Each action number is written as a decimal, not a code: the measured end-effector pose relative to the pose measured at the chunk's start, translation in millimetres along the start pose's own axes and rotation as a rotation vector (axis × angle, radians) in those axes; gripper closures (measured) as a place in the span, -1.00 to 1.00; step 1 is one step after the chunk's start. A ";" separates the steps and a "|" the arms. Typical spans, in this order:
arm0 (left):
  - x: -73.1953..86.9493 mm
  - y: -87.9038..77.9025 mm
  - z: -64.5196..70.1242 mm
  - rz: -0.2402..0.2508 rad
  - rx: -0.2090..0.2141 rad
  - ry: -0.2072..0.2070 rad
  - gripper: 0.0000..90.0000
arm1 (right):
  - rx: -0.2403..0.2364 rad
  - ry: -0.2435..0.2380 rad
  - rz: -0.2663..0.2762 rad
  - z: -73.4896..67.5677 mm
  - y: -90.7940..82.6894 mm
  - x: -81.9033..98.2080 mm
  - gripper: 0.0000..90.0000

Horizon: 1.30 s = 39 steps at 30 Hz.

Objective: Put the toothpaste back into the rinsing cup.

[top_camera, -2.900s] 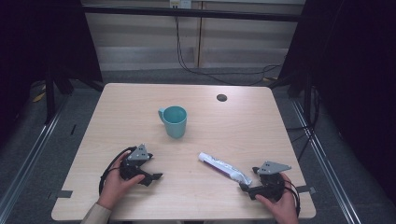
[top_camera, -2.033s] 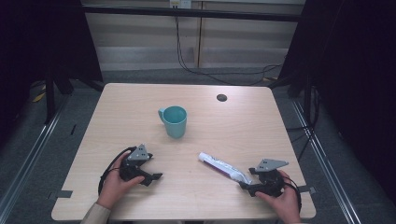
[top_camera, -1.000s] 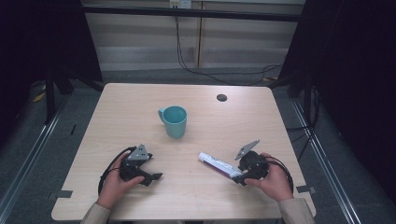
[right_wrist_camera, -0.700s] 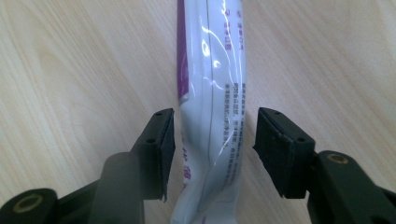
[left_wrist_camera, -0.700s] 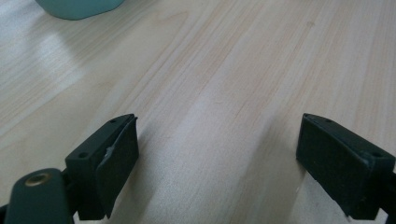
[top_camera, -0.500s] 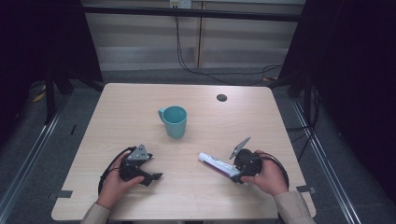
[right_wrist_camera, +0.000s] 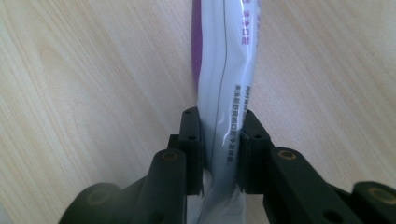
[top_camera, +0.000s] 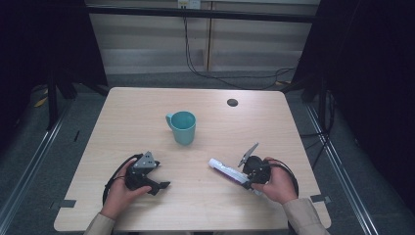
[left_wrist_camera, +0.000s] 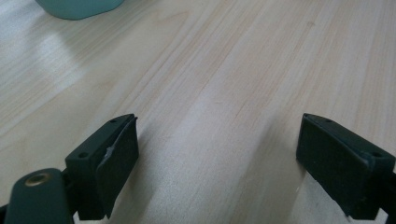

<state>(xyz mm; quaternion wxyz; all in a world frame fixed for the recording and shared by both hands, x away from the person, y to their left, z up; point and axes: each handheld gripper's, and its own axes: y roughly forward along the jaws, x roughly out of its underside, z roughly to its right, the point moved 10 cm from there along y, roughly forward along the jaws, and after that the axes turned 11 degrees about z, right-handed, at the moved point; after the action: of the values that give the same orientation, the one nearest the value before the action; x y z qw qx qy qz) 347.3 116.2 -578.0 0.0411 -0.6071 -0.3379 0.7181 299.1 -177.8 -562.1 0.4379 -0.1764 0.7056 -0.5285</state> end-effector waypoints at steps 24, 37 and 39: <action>-2.8 -2.4 3.9 -0.091 0.012 0.012 -0.55 | 0.017 -0.056 0.028 -2.5 -19.9 -14.2 0.75; -43.9 -8.4 9.7 -0.223 0.037 0.116 -0.44 | 0.025 -0.104 0.015 -5.7 -28.0 -29.9 0.74; -50.1 -9.0 9.9 -0.265 0.035 0.142 -0.43 | 0.024 -0.113 0.016 -6.6 -28.1 -33.0 0.74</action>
<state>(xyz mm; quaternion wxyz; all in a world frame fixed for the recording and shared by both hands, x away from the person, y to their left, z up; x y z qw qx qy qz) 348.2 95.3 -530.5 0.1699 -0.6054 -0.3990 0.6674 306.1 -161.1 -522.1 0.4834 -0.1950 0.6748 -0.5224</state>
